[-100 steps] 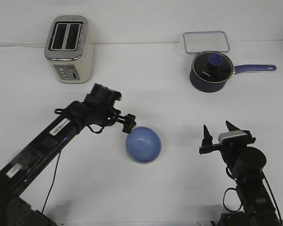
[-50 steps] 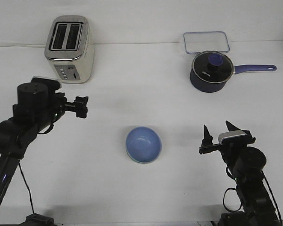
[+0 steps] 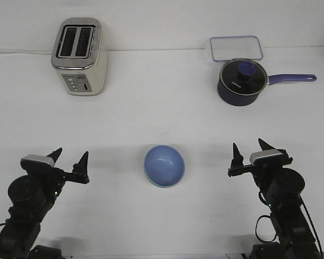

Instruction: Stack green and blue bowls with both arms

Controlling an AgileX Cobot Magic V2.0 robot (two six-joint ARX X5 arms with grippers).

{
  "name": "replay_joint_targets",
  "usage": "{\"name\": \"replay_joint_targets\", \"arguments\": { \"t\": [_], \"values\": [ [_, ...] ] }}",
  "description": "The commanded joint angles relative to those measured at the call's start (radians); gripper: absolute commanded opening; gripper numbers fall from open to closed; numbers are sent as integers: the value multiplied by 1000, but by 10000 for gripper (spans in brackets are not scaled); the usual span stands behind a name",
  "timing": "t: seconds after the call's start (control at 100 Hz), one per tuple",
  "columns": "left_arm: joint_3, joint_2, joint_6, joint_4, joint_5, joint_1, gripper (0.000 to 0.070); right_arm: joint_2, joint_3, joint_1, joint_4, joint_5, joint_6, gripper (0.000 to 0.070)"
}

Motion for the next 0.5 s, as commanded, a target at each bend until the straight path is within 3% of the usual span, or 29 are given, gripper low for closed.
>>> {"name": "replay_joint_targets", "arguments": {
  "t": [0.0, 0.14, 0.38, 0.43, 0.49],
  "values": [
    [-23, -37, -55, 39, -2, -2, 585, 4, 12, 3, 13, 0, 11, 552],
    [-31, -83, -10, 35, -21, -2, 585, 4, 12, 3, 13, 0, 11, 552],
    [-30, -108, -10, 36, -21, -2, 572, 4, 12, 3, 13, 1, 11, 548],
    [-30, -111, -10, 35, -21, -2, 510, 4, 12, 3, 13, 1, 11, 510],
    [-30, -111, -10, 34, -21, -2, 335, 4, 12, 3, 13, 1, 11, 361]
  ]
}}
